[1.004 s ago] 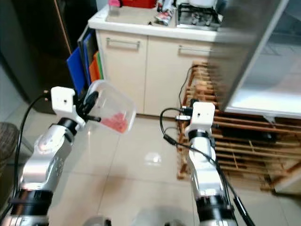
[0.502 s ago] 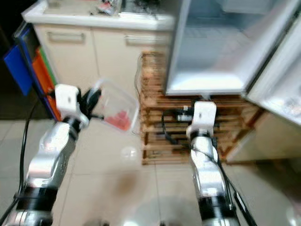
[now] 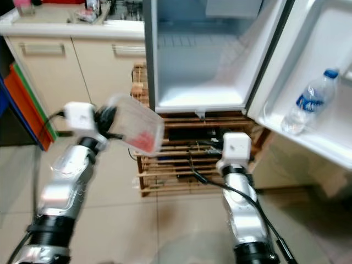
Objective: Restocking fridge
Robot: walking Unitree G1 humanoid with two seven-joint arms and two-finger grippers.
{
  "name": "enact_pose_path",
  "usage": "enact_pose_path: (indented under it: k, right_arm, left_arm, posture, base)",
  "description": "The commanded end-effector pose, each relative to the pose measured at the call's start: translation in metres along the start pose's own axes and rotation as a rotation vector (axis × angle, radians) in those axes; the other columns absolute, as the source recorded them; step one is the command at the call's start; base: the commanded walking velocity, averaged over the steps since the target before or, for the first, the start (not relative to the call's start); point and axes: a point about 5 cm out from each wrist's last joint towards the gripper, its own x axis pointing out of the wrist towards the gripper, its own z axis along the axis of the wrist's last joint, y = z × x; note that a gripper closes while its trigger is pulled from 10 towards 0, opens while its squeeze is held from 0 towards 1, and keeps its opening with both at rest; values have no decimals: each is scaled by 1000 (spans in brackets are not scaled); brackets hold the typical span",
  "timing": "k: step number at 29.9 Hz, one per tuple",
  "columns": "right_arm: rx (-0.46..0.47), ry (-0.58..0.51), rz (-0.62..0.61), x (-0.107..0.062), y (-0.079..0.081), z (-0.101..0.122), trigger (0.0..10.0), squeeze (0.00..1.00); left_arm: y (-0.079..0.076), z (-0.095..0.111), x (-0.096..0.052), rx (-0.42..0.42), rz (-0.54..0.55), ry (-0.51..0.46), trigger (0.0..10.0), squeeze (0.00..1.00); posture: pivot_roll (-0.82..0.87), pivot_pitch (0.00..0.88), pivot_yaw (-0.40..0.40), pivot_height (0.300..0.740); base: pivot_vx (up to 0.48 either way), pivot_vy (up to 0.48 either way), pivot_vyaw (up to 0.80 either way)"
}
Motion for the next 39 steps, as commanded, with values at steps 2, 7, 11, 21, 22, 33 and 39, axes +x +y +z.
enact_pose_path:
  k: [2,7,11,21,22,33,39]
  right_arm:
    - [1,-15,40,3,10,5,10000,0]
    - [16,-26,36,7,9,8,10000,0]
    - [0,-24,37,7,7,7,10000,0]
    - [4,2,-8,8,1,2,10000,0]
    - [4,2,-8,8,1,2,10000,0]
    - [-8,-15,7,11,3,5,10000,0]
    - [-1,-31,20,13,6,8,10000,0]
  left_arm:
    - [13,5,0,21,45,-18,10000,0]
    - [12,3,1,12,48,-5,10000,0]
    - [10,0,0,51,35,13,10000,0]
    - [10,-3,-2,109,-7,22,10000,0]
    - [10,-3,-2,109,-7,22,10000,0]
    - [0,10,-1,60,-47,-57,10000,0]
    - [-4,17,1,22,-72,-86,10000,0]
  posture:
    - [39,0,-23,711]
    - [41,0,-28,711]
    - [41,0,-28,711]
    - [42,0,-27,711]
    - [42,0,-27,711]
    - [49,0,-33,711]
    - [51,0,-34,711]
  base:
    - [292,-379,0]
    - [184,-219,229]
    - [0,0,0]
    - [0,0,0]
    - [0,0,0]
    - [0,0,0]
    - [400,0,0]
